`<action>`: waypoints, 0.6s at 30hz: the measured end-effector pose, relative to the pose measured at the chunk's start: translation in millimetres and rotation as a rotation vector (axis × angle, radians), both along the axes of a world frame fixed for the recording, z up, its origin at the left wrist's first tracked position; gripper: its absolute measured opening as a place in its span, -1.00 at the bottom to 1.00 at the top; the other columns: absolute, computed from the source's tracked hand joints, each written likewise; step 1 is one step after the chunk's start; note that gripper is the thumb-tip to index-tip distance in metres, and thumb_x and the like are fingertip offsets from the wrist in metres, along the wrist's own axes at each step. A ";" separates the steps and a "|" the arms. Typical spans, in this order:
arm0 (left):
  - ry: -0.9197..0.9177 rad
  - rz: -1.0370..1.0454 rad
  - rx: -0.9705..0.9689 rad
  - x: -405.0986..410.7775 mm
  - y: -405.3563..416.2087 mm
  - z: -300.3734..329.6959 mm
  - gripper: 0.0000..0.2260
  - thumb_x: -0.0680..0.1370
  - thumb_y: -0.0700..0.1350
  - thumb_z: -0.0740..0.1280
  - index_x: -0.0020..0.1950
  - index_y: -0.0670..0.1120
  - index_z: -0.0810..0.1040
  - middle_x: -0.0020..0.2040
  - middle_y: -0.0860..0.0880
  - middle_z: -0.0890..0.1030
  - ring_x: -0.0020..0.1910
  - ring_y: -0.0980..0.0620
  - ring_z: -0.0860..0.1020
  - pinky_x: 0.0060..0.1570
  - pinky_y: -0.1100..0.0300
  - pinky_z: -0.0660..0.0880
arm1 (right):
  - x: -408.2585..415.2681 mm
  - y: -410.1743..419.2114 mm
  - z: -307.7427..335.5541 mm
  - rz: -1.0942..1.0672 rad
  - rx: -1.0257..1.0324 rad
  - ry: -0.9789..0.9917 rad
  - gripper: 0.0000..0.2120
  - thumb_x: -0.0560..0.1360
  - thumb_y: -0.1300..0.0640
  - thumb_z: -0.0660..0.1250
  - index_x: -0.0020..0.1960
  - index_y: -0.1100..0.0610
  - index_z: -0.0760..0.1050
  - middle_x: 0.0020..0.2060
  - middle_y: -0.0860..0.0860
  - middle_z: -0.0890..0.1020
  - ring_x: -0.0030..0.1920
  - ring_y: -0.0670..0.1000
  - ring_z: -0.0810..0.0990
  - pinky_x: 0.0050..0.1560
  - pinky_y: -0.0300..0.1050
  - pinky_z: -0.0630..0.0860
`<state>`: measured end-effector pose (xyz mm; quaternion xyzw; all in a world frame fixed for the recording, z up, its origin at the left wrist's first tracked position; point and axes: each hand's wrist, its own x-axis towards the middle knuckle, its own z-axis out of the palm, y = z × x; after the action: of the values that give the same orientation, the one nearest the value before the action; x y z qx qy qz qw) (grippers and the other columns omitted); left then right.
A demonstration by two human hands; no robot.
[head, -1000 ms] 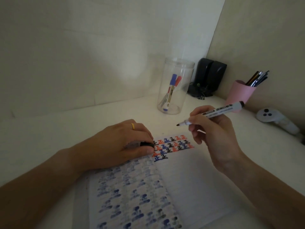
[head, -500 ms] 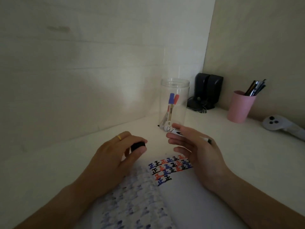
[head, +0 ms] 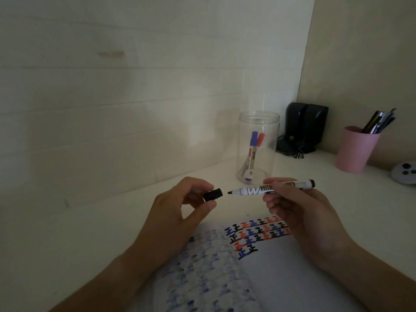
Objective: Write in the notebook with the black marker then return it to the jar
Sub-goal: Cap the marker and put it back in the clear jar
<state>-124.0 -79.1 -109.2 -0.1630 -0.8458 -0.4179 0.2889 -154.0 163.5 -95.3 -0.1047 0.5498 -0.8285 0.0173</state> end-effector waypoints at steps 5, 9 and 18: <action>-0.012 -0.010 -0.020 4.2 2.8 3.0 -0.84 0.54 -0.14 0.49 0.08 0.04 0.63 -0.11 0.18 0.71 -0.07 0.15 0.68 -0.01 0.45 0.51 | 2.7 -1.2 -0.1 0.036 0.006 0.029 -0.73 0.28 0.10 0.46 -0.08 0.20 0.73 -0.30 0.16 0.71 -0.30 -0.01 0.66 -0.28 -0.26 0.60; -0.001 -0.045 -0.019 7.2 5.8 4.8 -0.83 0.54 -0.15 0.49 0.10 0.03 0.64 -0.10 0.18 0.71 -0.05 0.17 0.68 0.02 0.48 0.50 | 5.1 -2.7 -0.9 0.070 0.017 0.039 -0.76 0.31 0.16 0.45 -0.06 0.21 0.73 -0.28 0.19 0.71 -0.29 0.00 0.67 -0.25 -0.26 0.61; -0.081 -0.144 0.205 10.6 7.2 6.1 -0.82 0.49 -0.11 0.48 0.08 -0.01 0.69 -0.07 0.10 0.76 -0.07 0.08 0.73 0.03 0.34 0.59 | 10.3 -1.4 3.1 0.142 0.113 0.124 -0.80 0.34 0.22 0.47 -0.05 0.26 0.68 -0.19 0.28 0.73 -0.22 0.13 0.71 -0.18 -0.16 0.65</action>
<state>-113.5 -71.9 -103.2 -0.1758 -0.7958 -0.5278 0.2390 -143.7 162.0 -92.1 -0.1932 0.5867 -0.7849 0.0479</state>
